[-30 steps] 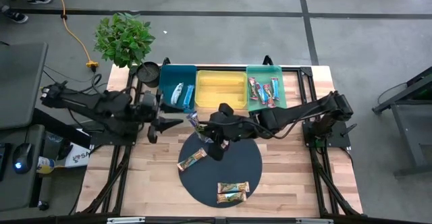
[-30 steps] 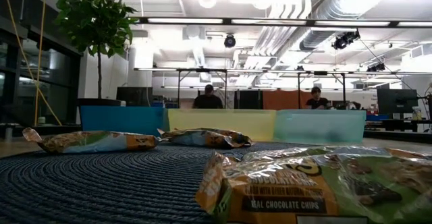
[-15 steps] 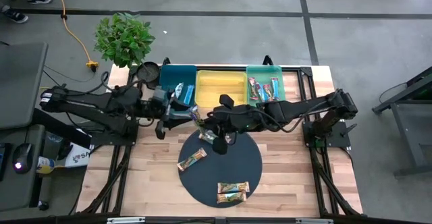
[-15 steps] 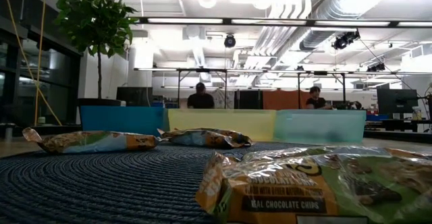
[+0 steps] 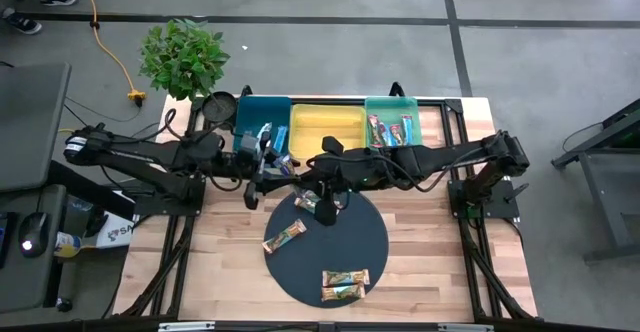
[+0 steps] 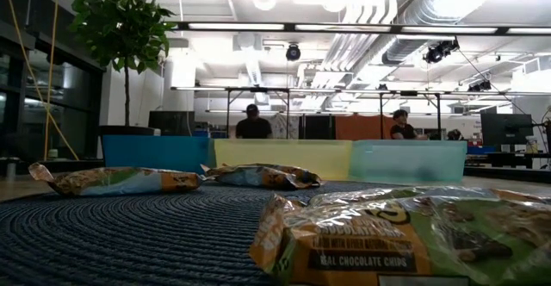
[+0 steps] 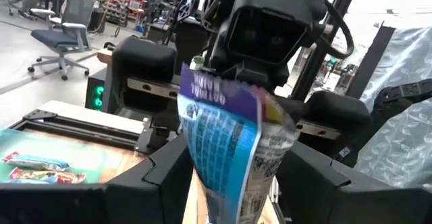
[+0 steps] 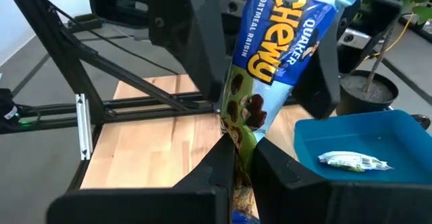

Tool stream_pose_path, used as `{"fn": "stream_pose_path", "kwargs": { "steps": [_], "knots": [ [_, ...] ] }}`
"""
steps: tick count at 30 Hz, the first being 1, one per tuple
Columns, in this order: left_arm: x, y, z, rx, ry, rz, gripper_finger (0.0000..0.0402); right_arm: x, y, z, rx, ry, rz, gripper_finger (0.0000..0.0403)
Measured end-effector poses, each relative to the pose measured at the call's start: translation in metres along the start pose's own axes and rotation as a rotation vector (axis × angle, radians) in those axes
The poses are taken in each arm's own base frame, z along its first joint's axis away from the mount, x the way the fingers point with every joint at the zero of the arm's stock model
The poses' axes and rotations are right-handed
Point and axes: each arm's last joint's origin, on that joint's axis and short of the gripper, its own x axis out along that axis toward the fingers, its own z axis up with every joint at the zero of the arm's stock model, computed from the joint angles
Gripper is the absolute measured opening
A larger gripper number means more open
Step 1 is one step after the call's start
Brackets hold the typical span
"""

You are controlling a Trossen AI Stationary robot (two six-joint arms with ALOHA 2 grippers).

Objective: Pick and place Granola Bars by type
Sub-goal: Put the blue granola bar into the blue bin

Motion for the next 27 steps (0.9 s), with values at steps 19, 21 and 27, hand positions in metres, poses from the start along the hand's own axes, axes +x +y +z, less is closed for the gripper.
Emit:
{"fn": "stream_pose_path", "kwargs": {
  "steps": [19,21,27],
  "knots": [
    [0.0,-0.0001,0.0002,0.0,-0.002,-0.001,0.0088,0.0,0.0004,0.0,-0.002,0.001,0.009,0.0023],
    [0.0,-0.0001,0.0001,0.001,-0.001,-0.001,0.0083,0.0,0.0006,-0.0001,-0.002,0.003,0.018,0.0023],
    [0.0,-0.0001,0.0,0.001,0.0,0.0,0.008,0.0,0.0008,-0.0006,-0.004,0.008,0.024,0.0023]
  ]
}}
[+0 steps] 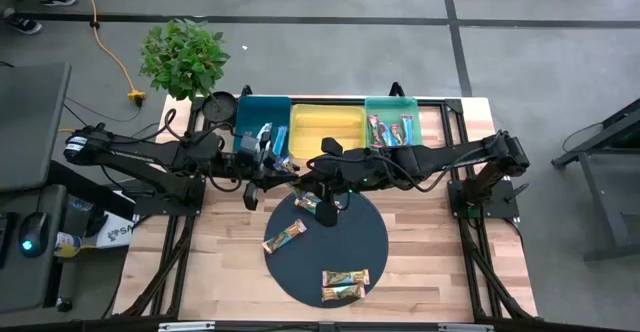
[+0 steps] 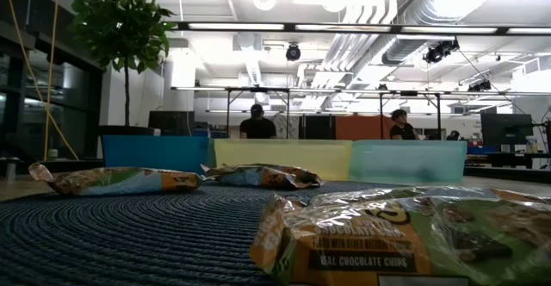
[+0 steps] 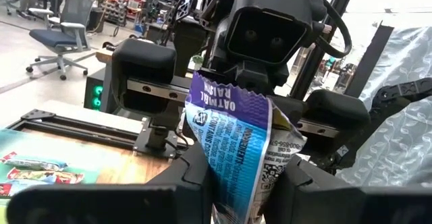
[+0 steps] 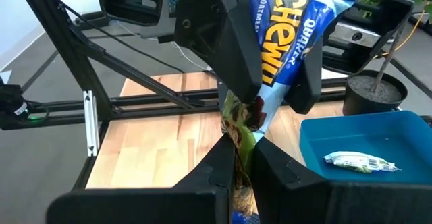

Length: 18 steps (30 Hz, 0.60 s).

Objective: Pick and place Granola Bars by type
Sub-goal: Put the blue granola bar into the blue bin

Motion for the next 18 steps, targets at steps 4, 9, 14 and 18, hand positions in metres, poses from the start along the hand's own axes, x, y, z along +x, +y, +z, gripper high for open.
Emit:
{"fn": "stream_pose_path", "kwargs": {
  "steps": [4,9,14,18],
  "knots": [
    [0.0,0.0,-0.0001,0.0,0.001,0.001,0.008,0.0,-0.0001,-0.0004,-0.001,0.004,0.0,0.0028],
    [0.0,0.0001,0.0001,0.0,-0.001,0.003,0.008,0.0,-0.0001,-0.001,-0.002,0.01,-0.001,0.0049],
    [0.0,0.0,0.0003,0.0,-0.003,0.002,0.008,0.0,0.0,-0.001,-0.002,0.01,-0.001,0.0082],
    [-0.0001,0.0,0.0004,0.0,-0.005,0.002,0.008,0.0001,-0.0008,-0.0009,-0.002,0.011,-0.002,0.0114]
  ]
}}
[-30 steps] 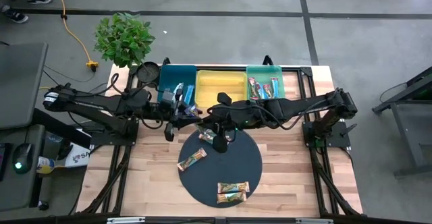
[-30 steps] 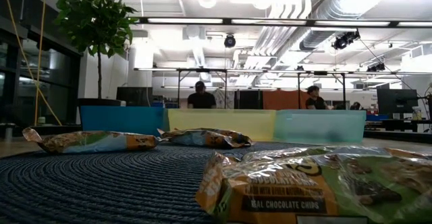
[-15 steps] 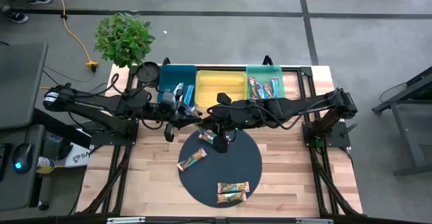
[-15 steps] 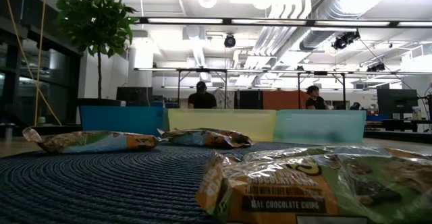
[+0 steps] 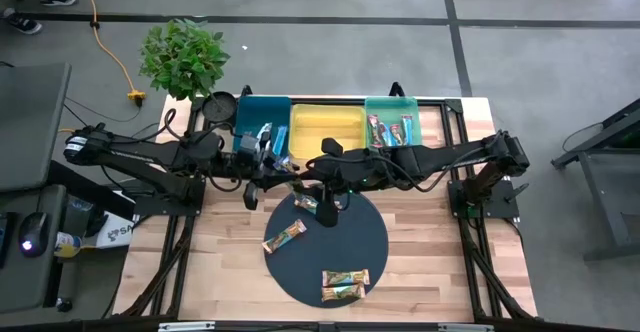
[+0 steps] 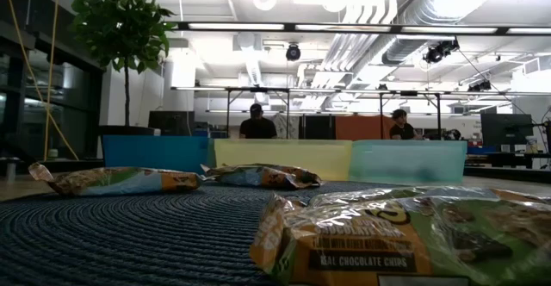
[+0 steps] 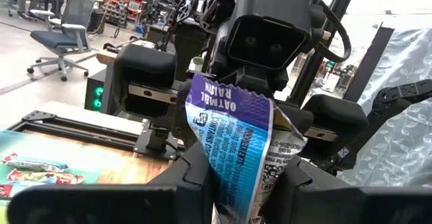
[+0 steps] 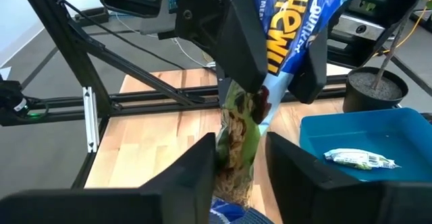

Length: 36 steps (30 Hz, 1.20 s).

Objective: Pick and place Granola Bars by type
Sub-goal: Put the blue granola bar into the blue bin

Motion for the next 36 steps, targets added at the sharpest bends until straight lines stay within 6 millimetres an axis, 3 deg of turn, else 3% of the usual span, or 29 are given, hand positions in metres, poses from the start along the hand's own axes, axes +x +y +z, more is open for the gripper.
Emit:
{"fn": "stream_pose_path", "kwargs": {
  "steps": [8,14,24,30,36],
  "knots": [
    [0.0,0.0,0.0,0.002,0.002,0.005,0.008,0.001,-0.008,-0.003,0.001,0.042,-0.023,0.0186],
    [-0.001,0.003,0.001,0.061,-0.032,0.109,0.008,0.001,-0.019,-0.014,0.022,0.167,-0.092,0.0232],
    [-0.005,0.013,0.001,0.16,-0.056,0.448,0.008,-0.003,-0.037,-0.031,0.09,0.36,-0.185,0.0248],
    [-0.013,0.035,-0.009,0.226,0.025,0.843,0.008,-0.007,-0.038,-0.039,0.096,0.446,-0.208,0.0251],
    [-0.026,0.077,-0.013,0.078,0.072,1.062,0.008,-0.009,-0.039,-0.043,0.104,0.489,-0.232,0.0252]
  ]
}}
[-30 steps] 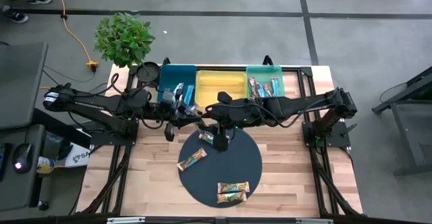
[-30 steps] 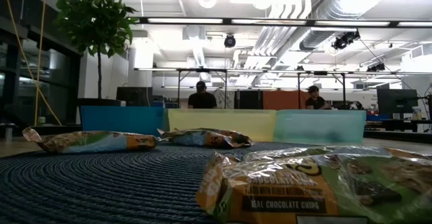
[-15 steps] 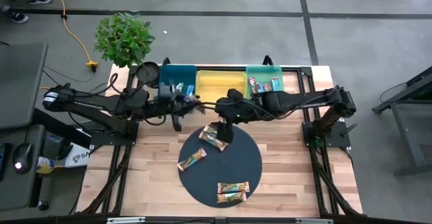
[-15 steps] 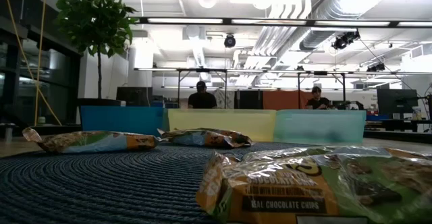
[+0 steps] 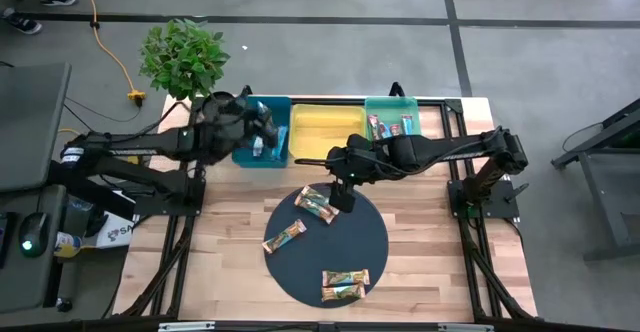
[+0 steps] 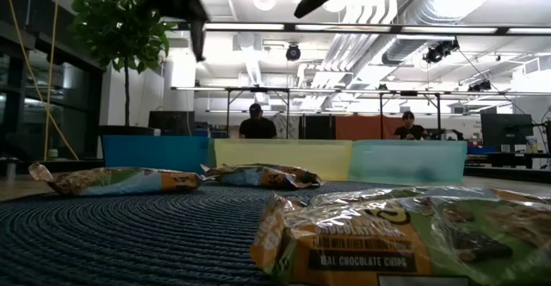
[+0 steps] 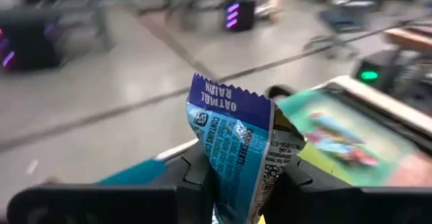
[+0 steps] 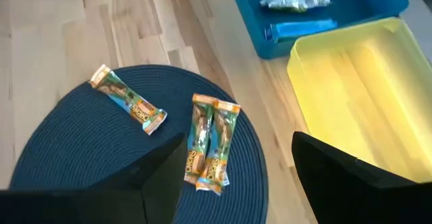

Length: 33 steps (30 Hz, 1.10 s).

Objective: Pick and place Granola Bars by type
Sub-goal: Put the blue granola bar into the blue bin

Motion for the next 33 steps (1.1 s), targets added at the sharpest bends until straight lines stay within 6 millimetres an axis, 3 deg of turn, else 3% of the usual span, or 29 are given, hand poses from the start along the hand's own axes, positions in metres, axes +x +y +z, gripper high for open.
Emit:
{"fn": "stream_pose_path", "kwargs": {
  "steps": [6,14,18,26,33],
  "knots": [
    [0.029,0.038,-0.006,-0.157,0.156,0.128,0.008,0.0,-0.001,-0.002,0.005,0.016,-0.006,0.0252],
    [0.068,0.08,-0.013,-0.367,0.375,0.127,0.008,0.0,-0.001,-0.003,0.0,0.034,-0.013,0.0252],
    [0.089,0.096,-0.026,-0.517,0.543,0.096,0.008,0.0,-0.001,-0.003,0.0,0.034,-0.013,0.0252],
    [0.12,0.099,-0.056,-0.532,0.723,0.132,0.008,0.0,-0.001,-0.003,0.003,0.034,-0.013,0.0252],
    [0.134,0.101,-0.077,-0.493,0.812,0.228,0.008,0.001,-0.001,-0.005,0.005,0.042,-0.016,0.0252]
  ]
}}
